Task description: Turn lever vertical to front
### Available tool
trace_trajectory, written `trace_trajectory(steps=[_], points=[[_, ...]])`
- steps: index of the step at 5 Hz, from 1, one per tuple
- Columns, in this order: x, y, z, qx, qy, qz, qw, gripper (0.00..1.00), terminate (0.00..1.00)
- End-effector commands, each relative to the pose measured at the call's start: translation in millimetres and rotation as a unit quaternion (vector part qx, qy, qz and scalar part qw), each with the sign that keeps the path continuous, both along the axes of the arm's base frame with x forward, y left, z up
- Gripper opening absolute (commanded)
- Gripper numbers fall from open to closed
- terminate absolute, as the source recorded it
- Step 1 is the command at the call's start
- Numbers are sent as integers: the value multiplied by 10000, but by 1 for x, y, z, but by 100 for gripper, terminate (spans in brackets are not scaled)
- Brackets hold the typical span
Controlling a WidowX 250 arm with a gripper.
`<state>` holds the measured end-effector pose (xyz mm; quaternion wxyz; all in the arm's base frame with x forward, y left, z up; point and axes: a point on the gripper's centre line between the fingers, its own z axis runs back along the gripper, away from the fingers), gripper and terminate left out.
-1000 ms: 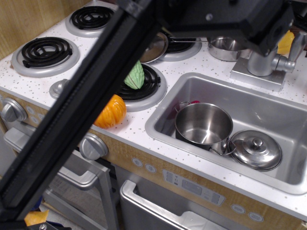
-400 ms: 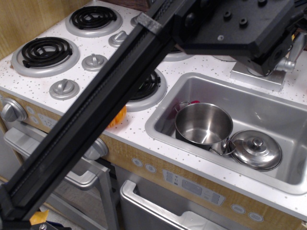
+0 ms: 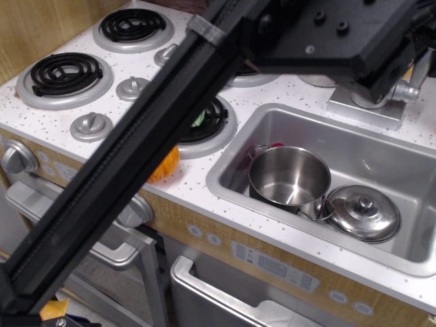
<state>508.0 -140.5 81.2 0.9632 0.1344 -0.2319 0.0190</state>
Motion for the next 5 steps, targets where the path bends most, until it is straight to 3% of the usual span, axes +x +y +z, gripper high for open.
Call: trace_trajectory(steps=[1,5], points=[[-18,-7,30,-208,-221,187,9994,0,0],[-50,-19,-16,-726,-205,404,9963,0,0]])
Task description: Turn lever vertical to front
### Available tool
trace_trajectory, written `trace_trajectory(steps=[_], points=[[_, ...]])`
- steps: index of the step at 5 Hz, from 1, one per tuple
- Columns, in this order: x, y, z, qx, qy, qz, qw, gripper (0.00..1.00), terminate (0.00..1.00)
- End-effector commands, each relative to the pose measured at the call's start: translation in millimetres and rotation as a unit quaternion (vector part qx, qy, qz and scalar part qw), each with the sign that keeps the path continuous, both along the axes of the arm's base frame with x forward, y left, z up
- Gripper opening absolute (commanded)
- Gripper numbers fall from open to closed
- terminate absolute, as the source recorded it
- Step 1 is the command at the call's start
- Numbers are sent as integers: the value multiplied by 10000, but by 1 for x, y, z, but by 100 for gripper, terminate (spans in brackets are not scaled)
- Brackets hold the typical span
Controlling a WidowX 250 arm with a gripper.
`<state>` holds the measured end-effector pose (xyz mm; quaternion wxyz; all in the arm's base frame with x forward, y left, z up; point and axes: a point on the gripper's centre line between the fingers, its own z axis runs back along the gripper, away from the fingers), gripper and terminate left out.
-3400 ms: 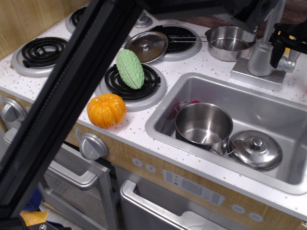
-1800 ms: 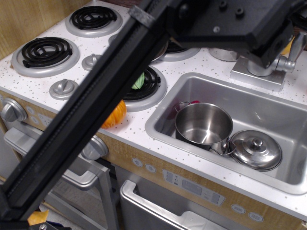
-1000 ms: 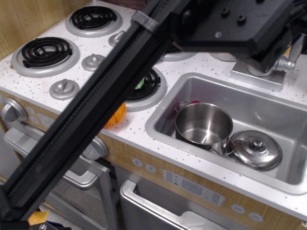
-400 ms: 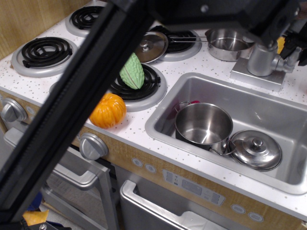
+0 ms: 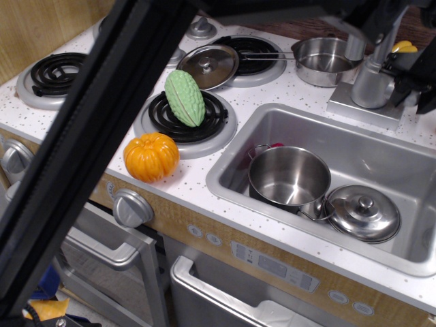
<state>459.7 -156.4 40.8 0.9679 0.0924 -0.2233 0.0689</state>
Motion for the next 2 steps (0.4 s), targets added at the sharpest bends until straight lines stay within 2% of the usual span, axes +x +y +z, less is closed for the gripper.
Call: trace_trajectory(steps=[1,2], points=[[-4,0,11,-312,-271,26,9991,0,0],[-3,3,5,-167,-207,-107,9996,0,100]])
